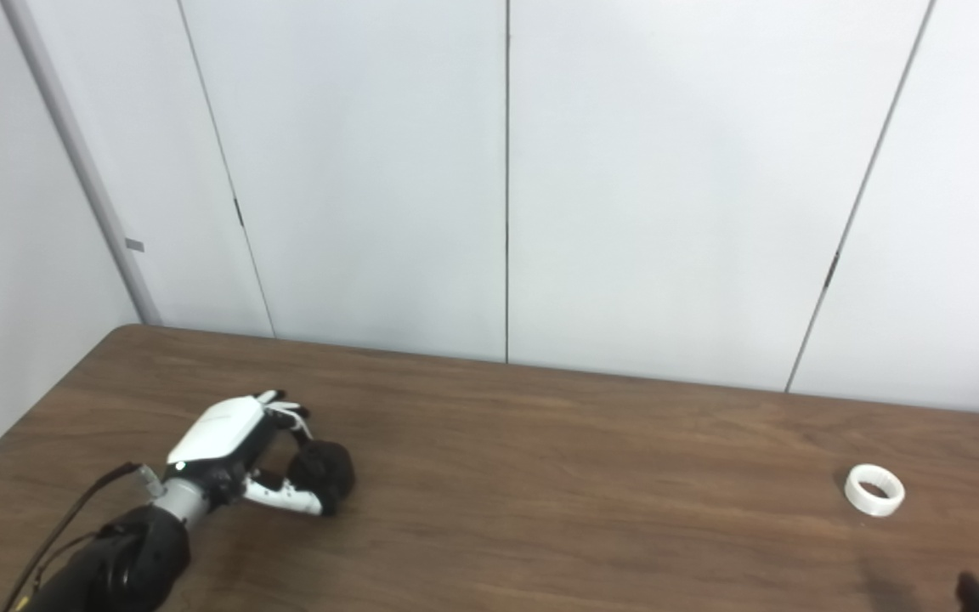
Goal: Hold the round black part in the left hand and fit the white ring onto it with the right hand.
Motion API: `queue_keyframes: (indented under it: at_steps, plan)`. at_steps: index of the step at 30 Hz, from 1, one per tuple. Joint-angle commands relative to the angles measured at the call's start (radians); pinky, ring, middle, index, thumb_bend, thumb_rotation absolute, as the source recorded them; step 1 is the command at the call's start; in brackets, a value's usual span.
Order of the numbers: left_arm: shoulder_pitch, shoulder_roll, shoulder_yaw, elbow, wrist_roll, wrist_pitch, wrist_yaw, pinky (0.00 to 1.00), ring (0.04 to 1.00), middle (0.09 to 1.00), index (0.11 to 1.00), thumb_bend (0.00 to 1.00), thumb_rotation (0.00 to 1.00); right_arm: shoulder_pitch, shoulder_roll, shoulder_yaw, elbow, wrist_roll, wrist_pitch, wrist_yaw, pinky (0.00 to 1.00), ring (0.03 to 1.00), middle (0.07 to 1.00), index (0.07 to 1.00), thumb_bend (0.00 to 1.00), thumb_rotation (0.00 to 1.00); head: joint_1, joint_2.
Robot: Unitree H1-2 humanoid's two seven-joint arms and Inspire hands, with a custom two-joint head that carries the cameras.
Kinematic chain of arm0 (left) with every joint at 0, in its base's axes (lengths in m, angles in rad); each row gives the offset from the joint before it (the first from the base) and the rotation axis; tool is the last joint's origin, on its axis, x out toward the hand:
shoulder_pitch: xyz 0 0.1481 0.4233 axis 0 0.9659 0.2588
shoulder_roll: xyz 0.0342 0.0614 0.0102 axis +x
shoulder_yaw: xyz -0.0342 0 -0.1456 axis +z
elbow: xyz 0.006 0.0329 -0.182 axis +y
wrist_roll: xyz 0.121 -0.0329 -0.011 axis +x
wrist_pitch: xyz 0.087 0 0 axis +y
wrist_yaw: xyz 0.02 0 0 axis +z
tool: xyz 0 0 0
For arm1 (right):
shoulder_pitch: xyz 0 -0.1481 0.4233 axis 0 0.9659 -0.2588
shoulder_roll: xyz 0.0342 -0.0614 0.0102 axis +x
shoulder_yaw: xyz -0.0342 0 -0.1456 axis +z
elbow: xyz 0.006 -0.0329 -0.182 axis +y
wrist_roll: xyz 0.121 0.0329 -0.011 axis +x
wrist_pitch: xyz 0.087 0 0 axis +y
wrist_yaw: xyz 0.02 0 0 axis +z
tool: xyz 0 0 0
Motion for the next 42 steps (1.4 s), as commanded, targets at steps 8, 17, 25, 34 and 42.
queue_keyframes:
  at_steps: [8,17,25,34,42]
  plan:
    - [0.011,-0.072,-0.074,-0.116,0.064,-0.064,-0.046,1.00,0.971,0.840,0.479,0.52,0.04,-0.150,-0.123,-0.047,-0.037,-0.158,0.095,-0.050,0.90,1.000,1.000,0.934,0.81,0.58,-0.096,0.022]
    - [0.049,-0.080,-0.103,-0.122,0.091,-0.184,-0.052,1.00,0.945,0.821,0.479,0.52,0.04,-0.339,-0.228,0.058,0.006,-0.339,0.220,-0.006,0.76,0.954,0.992,0.886,0.96,0.40,-0.316,0.029]
    - [0.077,-0.095,-0.118,-0.121,0.109,-0.226,-0.076,1.00,0.931,0.812,0.480,0.52,0.04,-0.504,-0.302,0.234,0.167,-0.508,0.252,0.060,0.79,0.978,0.992,0.853,1.00,0.35,-0.368,0.030]
    - [0.089,-0.092,-0.110,-0.135,0.100,-0.246,-0.101,1.00,0.922,0.811,0.480,0.52,0.04,-0.610,-0.317,0.353,0.418,-0.619,0.216,0.061,0.84,0.984,0.997,0.854,1.00,0.36,-0.402,0.025]
    - [0.099,-0.090,-0.097,-0.145,0.092,-0.257,-0.109,1.00,0.923,0.809,0.480,0.52,0.04,-0.667,-0.315,0.450,0.521,-0.677,0.221,0.108,0.94,1.000,1.000,0.861,1.00,0.34,-0.418,0.023]
